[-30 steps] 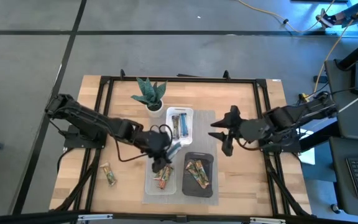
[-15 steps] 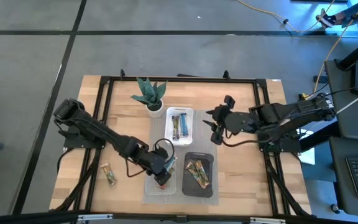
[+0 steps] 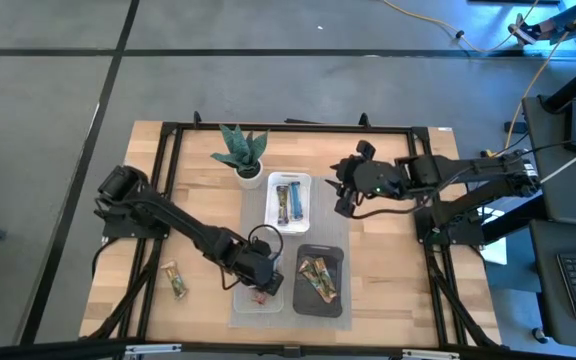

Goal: Pick and place Granola Bars by type
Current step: Put the red granola bar into the transparent bin, then put the yellow granola bar into the black transparent bin

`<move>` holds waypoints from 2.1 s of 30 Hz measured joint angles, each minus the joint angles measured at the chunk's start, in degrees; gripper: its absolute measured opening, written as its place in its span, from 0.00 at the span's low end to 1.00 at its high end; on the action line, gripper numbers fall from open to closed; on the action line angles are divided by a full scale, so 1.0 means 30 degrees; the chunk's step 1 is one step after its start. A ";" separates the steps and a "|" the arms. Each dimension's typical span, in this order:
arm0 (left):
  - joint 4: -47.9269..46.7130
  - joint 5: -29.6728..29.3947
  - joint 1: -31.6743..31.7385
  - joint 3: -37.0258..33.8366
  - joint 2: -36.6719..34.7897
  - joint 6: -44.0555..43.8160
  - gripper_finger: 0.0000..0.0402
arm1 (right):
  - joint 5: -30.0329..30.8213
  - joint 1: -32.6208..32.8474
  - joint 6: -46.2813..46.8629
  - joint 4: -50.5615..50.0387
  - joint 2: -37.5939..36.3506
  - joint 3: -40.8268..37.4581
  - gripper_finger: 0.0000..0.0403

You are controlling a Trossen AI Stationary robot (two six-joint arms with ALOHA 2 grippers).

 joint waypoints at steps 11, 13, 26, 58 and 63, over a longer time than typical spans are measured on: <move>0.0063 0.0961 0.0018 -0.0004 0.0997 -0.1181 0.32 | -0.0925 -0.0235 -0.0997 0.0000 -0.0007 0.0000 0.44; 0.0077 0.0968 0.0079 -0.0004 0.0997 -0.1185 0.32 | -0.0933 -0.0233 -0.1230 0.0000 -0.0007 0.0000 0.44; 0.0320 0.1016 0.0131 -0.0004 0.0997 -0.2194 0.36 | -0.0930 -0.0248 -0.1983 -0.0005 -0.0007 0.0000 0.44; -0.2859 -0.5688 -0.1666 -0.0004 -0.3637 0.3202 0.42 | -0.0911 -0.0248 -0.2276 -0.0160 -0.0007 0.0000 0.44; -0.2857 -0.4760 -0.1661 -0.0004 -0.3637 0.2341 0.43 | -0.0911 -0.0248 -0.2262 -0.0160 -0.0007 0.0000 0.44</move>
